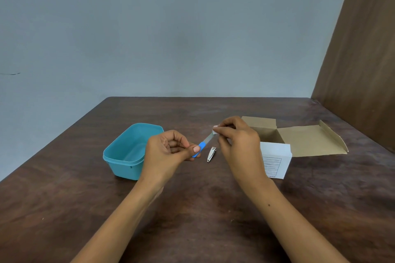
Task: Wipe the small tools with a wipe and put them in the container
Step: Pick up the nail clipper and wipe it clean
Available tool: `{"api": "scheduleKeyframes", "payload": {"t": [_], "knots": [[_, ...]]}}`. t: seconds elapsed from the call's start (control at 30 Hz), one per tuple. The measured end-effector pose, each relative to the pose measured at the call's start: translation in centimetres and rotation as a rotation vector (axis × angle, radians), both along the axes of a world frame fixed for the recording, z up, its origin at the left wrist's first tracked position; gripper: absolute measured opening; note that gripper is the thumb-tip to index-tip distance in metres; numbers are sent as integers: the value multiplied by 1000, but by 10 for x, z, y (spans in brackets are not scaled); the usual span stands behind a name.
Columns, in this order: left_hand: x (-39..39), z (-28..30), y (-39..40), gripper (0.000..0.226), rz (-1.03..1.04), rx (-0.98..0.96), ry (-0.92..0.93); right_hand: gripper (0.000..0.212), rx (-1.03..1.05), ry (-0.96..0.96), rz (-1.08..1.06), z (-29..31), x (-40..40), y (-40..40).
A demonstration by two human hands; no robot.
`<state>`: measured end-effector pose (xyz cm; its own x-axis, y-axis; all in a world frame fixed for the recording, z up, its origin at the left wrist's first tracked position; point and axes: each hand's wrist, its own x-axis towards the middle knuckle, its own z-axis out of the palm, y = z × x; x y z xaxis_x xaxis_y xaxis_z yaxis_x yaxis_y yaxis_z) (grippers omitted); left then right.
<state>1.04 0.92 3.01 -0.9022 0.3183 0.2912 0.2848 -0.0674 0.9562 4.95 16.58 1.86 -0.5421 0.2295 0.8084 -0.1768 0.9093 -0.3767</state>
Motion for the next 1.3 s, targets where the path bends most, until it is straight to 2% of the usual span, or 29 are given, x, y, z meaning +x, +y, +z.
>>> {"api": "scheduleKeyframes", "payload": {"t": [0.23, 0.4, 0.53, 0.8, 1.0, 1.2, 1.3], "knots": [[1, 2, -2, 12, -56, 1, -97, 19, -132, 126, -69, 6, 5, 6], [3, 3, -2, 10, -160, 11, -197, 24, -351, 80, 177, 11, 9, -5], [3, 5, -4, 12, -197, 4, -274, 22, -458, 5, 229, 11, 9, -4], [3, 5, -4, 40, -144, -49, -345, 22, -394, -81, 200, 8, 6, -7], [2, 4, -4, 19, -83, -34, -369, 21, -418, -61, 207, 9, 8, -5], [2, 6, -6, 18, -141, -17, -391, 20, -421, 73, 146, 13, 11, -2], [2, 6, -6, 18, -130, -24, -364, 20, -340, 84, 95, 14, 11, -1]]}}
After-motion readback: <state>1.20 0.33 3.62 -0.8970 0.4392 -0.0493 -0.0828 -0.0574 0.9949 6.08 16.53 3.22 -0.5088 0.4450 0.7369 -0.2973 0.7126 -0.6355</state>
